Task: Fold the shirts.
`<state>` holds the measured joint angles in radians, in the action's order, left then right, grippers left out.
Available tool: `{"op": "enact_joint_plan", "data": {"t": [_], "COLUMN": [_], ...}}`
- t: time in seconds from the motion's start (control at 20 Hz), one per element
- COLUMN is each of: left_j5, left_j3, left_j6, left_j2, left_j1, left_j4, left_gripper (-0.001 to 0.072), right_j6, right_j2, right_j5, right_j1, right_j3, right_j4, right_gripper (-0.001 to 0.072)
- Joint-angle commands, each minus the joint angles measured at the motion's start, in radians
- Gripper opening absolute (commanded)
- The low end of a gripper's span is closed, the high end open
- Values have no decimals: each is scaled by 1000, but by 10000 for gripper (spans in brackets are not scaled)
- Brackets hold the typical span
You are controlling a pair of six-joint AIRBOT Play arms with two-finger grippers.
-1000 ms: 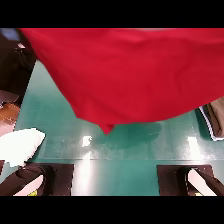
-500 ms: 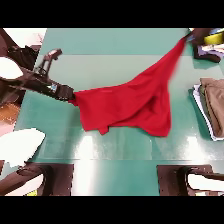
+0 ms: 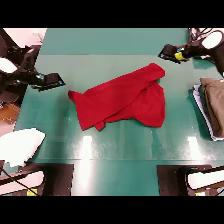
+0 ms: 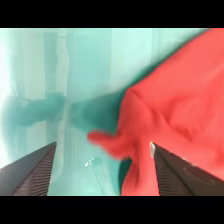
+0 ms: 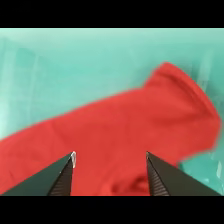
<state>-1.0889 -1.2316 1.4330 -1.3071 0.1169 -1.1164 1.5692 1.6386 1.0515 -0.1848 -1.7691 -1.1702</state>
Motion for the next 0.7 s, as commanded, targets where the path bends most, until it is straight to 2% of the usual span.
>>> {"op": "enact_joint_plan", "data": {"t": [0.0, 0.1, 0.2, 0.4, 0.65], "left_j5": [-143, -143, -106, -19, 108], "left_j3": [2, 124, 292, 559, 640], "left_j6": [-50, -59, -89, -160, -158], "left_j2": [32, 84, 126, 157, 155], "left_j1": [66, 58, 34, -63, -194], "left_j4": [3, 33, 127, 286, 316], "left_gripper": [704, 705, 704, 704, 704], "right_j6": [-87, -119, -121, -120, -120], "right_j2": [-50, -81, -105, -134, -142], "right_j5": [201, 347, 424, 464, 528], "right_j1": [63, 85, 89, 88, 82], "right_j3": [1, 1, 1, 1, 1], "right_j4": [26, 25, 25, 26, 26], "right_gripper": [451, 435, 435, 435, 435]}}
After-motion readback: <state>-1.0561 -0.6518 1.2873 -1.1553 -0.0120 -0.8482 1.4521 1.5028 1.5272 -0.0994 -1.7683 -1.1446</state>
